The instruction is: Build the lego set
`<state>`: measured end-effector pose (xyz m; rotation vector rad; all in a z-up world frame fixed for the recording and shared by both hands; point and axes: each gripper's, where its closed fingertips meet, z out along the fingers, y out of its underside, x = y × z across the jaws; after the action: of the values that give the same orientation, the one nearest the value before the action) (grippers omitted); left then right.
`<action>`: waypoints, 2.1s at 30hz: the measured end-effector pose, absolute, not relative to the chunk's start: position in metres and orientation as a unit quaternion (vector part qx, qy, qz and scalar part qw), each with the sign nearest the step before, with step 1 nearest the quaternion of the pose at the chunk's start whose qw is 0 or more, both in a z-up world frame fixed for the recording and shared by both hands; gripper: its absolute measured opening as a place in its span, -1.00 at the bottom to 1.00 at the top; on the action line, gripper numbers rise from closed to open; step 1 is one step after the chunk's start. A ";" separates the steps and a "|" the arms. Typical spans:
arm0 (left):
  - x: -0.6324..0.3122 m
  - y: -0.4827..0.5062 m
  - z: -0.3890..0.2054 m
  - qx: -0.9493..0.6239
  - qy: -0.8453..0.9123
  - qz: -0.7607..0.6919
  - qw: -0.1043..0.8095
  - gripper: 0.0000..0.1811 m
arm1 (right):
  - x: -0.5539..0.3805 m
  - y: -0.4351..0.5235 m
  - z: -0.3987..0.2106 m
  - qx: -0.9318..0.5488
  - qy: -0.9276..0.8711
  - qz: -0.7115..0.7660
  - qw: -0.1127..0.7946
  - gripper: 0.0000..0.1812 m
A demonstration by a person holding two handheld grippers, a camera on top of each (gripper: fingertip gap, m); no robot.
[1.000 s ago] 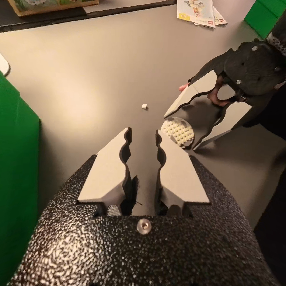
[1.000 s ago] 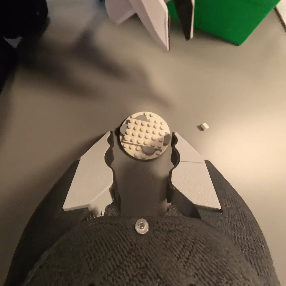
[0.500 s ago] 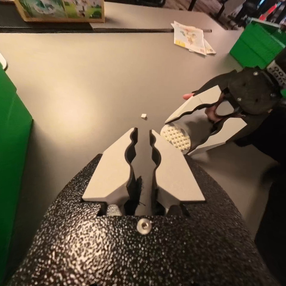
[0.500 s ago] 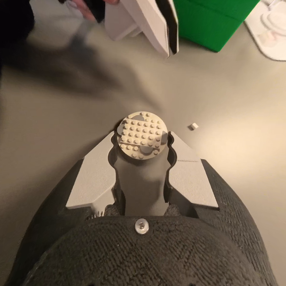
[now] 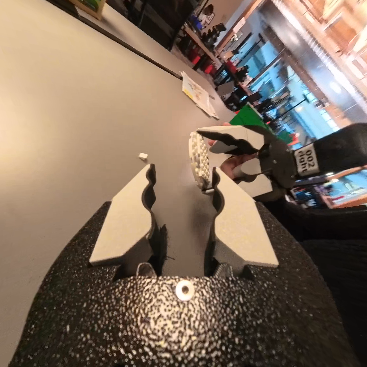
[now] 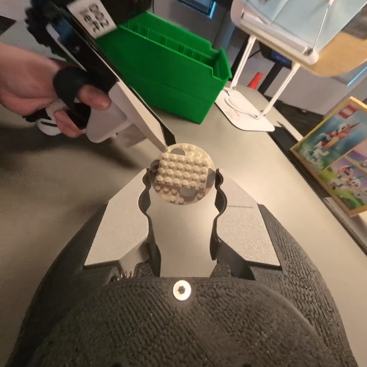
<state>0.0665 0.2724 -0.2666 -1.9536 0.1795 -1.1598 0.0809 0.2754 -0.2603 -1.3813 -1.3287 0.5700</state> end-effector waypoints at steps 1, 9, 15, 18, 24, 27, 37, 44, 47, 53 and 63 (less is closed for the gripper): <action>0.069 0.272 -0.267 -0.775 0.068 -0.474 0.412 -0.39 | 0.080 0.275 -0.257 -0.576 -0.556 0.239 0.549 -0.29; 0.084 0.272 -0.258 -0.741 0.065 -0.535 0.399 -0.55 | 0.073 0.267 -0.247 -0.544 -0.561 0.226 0.581 -0.30; 0.089 0.269 -0.262 -0.745 0.079 -0.539 0.385 -0.67 | 0.072 0.266 -0.250 -0.541 -0.565 0.222 0.583 -0.29; 0.095 0.264 -0.259 -0.740 0.101 -0.542 0.384 -0.92 | 0.072 0.267 -0.255 -0.541 -0.572 0.215 0.578 -0.29; 0.096 0.244 -0.271 -0.762 0.185 -0.541 0.303 -0.93 | 0.081 0.258 -0.258 -0.543 -0.584 0.308 0.519 -0.36; 0.098 0.223 -0.277 -0.769 0.249 -0.536 0.242 -0.92 | 0.085 0.241 -0.265 -0.585 -0.563 0.438 0.386 -0.42; 0.105 0.218 -0.278 -0.766 0.255 -0.540 0.239 -0.71 | 0.088 0.237 -0.254 -0.632 -0.404 0.625 0.215 -0.93; 0.103 0.230 -0.260 -0.725 0.141 -0.597 0.315 -0.80 | 0.086 0.249 -0.244 -0.639 -0.280 0.698 0.164 -0.93; 0.098 0.233 -0.253 -0.707 0.093 -0.621 0.326 -0.91 | 0.084 0.248 -0.241 -0.631 -0.265 0.714 0.146 -0.93; 0.097 0.236 -0.245 -0.680 -0.008 -0.648 0.343 -0.93 | 0.081 0.251 -0.232 -0.606 -0.219 0.756 0.115 -0.93; 0.060 0.260 -0.262 -0.653 -0.220 -0.599 0.408 -0.93 | 0.092 0.301 -0.239 -0.671 -0.277 0.592 0.350 -0.74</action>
<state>0.0597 0.2604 -0.2616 -1.6457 -0.5551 -1.5092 0.0916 0.3014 -0.2388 -1.7385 -0.7168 1.5334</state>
